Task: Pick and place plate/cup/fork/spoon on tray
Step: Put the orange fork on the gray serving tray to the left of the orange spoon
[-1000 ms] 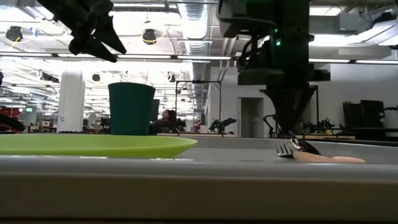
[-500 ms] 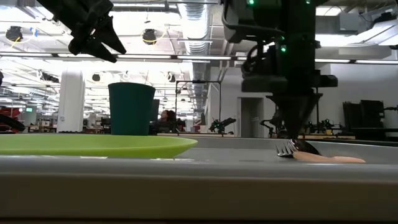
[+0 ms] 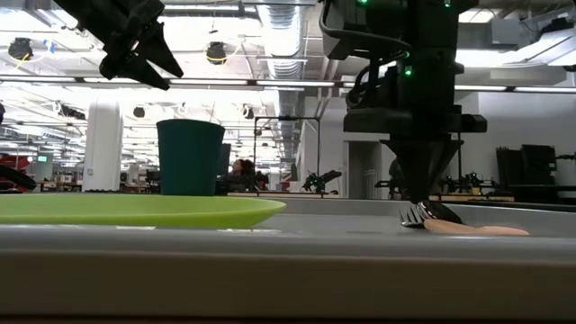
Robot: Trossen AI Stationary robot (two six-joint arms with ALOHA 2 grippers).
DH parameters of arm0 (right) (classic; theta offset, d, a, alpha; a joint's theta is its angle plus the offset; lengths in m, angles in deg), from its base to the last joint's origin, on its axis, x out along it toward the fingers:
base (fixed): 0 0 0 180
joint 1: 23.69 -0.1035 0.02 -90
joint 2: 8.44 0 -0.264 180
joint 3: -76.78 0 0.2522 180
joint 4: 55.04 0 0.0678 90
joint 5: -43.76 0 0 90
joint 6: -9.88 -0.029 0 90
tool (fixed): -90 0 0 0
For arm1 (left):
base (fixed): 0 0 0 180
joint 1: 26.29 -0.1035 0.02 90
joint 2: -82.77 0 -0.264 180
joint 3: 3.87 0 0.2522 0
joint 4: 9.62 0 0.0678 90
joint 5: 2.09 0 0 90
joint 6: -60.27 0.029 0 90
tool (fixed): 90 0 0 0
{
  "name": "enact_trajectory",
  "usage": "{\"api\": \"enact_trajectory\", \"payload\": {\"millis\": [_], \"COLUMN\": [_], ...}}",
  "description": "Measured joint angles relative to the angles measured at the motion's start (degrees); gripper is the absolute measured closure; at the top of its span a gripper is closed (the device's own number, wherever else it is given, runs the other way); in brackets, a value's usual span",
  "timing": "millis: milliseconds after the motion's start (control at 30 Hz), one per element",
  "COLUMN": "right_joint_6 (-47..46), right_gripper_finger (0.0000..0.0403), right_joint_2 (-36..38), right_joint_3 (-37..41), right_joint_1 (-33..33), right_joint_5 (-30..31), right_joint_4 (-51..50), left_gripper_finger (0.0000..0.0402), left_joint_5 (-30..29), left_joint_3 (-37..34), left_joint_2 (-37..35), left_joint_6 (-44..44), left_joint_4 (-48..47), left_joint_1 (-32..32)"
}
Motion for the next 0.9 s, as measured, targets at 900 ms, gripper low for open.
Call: {"api": "enact_trajectory", "payload": {"millis": [900], "right_joint_6": [-0.97], "right_gripper_finger": [0.0379], "right_joint_2": [0.02], "right_joint_3": [1.57], "right_joint_1": [0.02], "right_joint_5": [0.59], "right_joint_4": [2.31], "left_gripper_finger": [0.0145], "left_joint_5": [-0.04], "left_joint_3": [0.02], "left_joint_2": [-0.02], "left_joint_6": [0.07], "left_joint_4": [0.00], "left_joint_1": [0.00]}}
